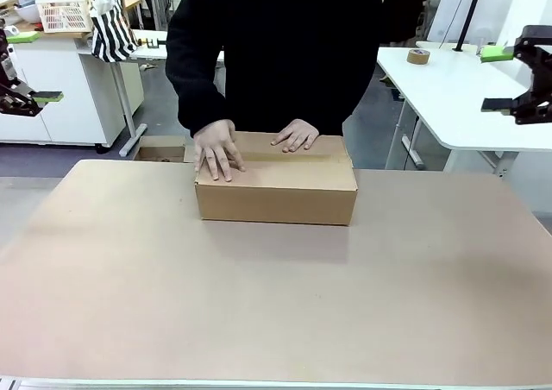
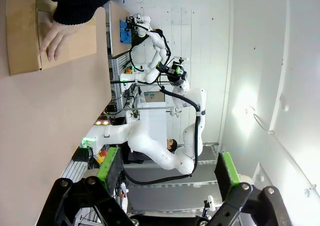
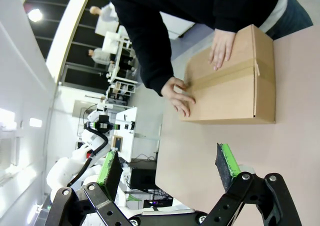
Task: Pack the gift set into the box.
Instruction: Press and hold the closed box until the human finishes sealing it.
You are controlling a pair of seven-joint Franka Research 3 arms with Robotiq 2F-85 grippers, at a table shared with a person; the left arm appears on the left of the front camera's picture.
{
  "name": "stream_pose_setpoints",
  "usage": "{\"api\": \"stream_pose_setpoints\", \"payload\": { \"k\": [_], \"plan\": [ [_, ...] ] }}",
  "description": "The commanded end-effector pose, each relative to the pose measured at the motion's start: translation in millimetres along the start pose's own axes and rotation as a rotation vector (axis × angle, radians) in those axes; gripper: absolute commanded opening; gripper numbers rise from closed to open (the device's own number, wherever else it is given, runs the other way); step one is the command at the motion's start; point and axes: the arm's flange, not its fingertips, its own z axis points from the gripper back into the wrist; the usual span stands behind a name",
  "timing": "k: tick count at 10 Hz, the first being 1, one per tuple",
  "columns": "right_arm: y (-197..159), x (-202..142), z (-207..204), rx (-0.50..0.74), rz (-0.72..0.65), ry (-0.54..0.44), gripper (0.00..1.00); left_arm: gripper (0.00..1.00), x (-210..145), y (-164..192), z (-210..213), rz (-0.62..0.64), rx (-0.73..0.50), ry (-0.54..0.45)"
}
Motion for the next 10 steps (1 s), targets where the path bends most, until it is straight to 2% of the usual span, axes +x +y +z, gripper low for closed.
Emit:
{"api": "stream_pose_setpoints", "payload": {
  "k": [1,10],
  "plan": [
    [0.1,0.9,-2.4,0.023,-0.002,-0.008,1.0,1.0,-0.8,-1.1,-0.3,-0.002,0.011,0.005],
    [0.1,0.9,-2.4,0.023,-0.002,-0.008,1.0,1.0,-0.8,-1.1,-0.3,-0.002,0.011,0.005]
  ]
}}
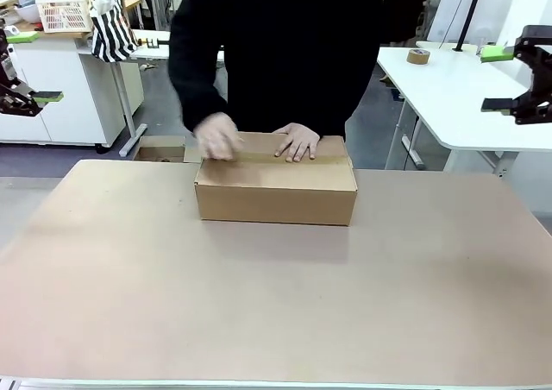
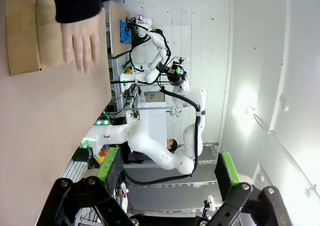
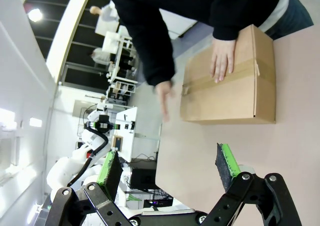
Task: Pack the gift set into the box.
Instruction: Press and hold the closed box until the human finishes sealing it.
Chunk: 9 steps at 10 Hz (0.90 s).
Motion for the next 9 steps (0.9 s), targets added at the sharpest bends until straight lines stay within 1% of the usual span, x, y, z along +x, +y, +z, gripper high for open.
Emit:
{"api": "stream_pose_setpoints", "payload": {
  "k": [1,9],
  "plan": [
    [0.1,0.9,-2.5,0.023,-0.002,-0.008,1.0,1.0,-0.8,-1.1,-0.3,-0.002,0.011,0.005],
    [0.1,0.9,-2.5,0.023,-0.002,-0.008,1.0,1.0,-0.8,-1.1,-0.3,-0.002,0.011,0.005]
  ]
}}
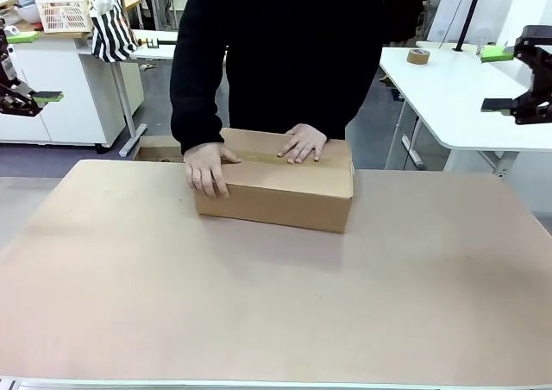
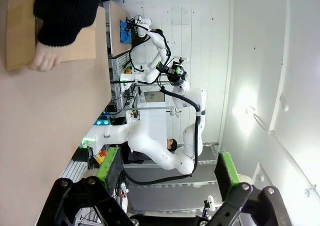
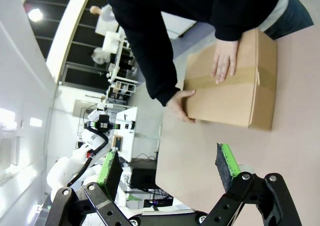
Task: Pack the gift set into the box.
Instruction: Press and hold the closed box until the human finishes sealing it.
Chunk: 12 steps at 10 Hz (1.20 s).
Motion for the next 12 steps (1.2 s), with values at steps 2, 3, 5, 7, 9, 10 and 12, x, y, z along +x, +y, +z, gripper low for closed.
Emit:
{"api": "stream_pose_setpoints", "payload": {
  "k": [2,3,5,7,9,10,12],
  "plan": [
    [0.2,1.0,-2.6,0.022,-0.001,-0.01,1.0,1.0,-0.8,-1.1,-0.3,-0.002,0.011,0.005],
    [0.2,1.0,-2.6,0.022,-0.001,-0.01,1.0,1.0,-0.8,-1.1,-0.3,-0.002,0.011,0.005],
    [0.2,1.0,-2.6,0.022,-0.001,-0.01,1.0,1.0,-0.8,-1.1,-0.3,-0.002,0.011,0.005],
    [0.2,1.0,-2.6,0.022,-0.001,-0.01,1.0,1.0,-0.8,-1.1,-0.3,-0.002,0.011,0.005],
    [0.2,1.0,-2.6,0.022,-0.001,-0.01,1.0,1.0,-0.8,-1.1,-0.3,-0.002,0.011,0.005],
    [0.2,1.0,-2.6,0.022,-0.001,-0.01,1.0,1.0,-0.8,-1.1,-0.3,-0.002,0.011,0.005],
    [0.2,1.0,-2.6,0.022,-0.001,-0.01,1.0,1.0,-0.8,-1.1,-0.3,-0.002,0.011,0.005]
  ]
}}
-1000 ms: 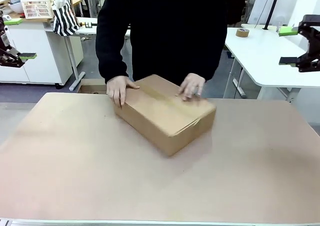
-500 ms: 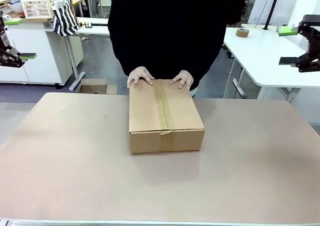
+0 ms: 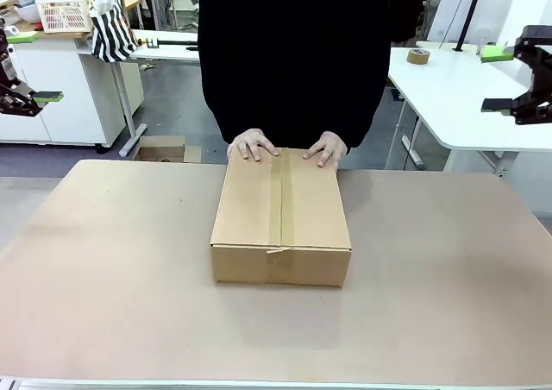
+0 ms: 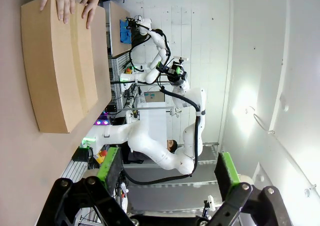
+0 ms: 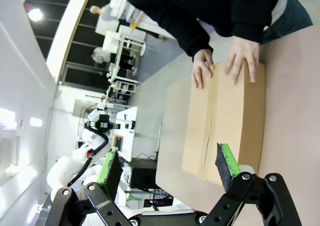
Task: Pack the gift set into the box.
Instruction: Press and hold the closed box until the human finishes sealing it.
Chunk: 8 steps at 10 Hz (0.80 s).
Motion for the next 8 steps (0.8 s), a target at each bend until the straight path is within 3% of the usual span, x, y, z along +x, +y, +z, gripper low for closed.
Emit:
{"api": "stream_pose_setpoints", "payload": {
  "k": [1,8],
  "plan": [
    [0.2,1.1,-2.7,0.021,-0.001,-0.011,1.0,1.0,-0.8,-1.1,-0.3,-0.002,0.011,0.005],
    [0.2,1.1,-2.7,0.021,-0.001,-0.011,1.0,1.0,-0.8,-1.1,-0.3,-0.002,0.011,0.005]
  ]
}}
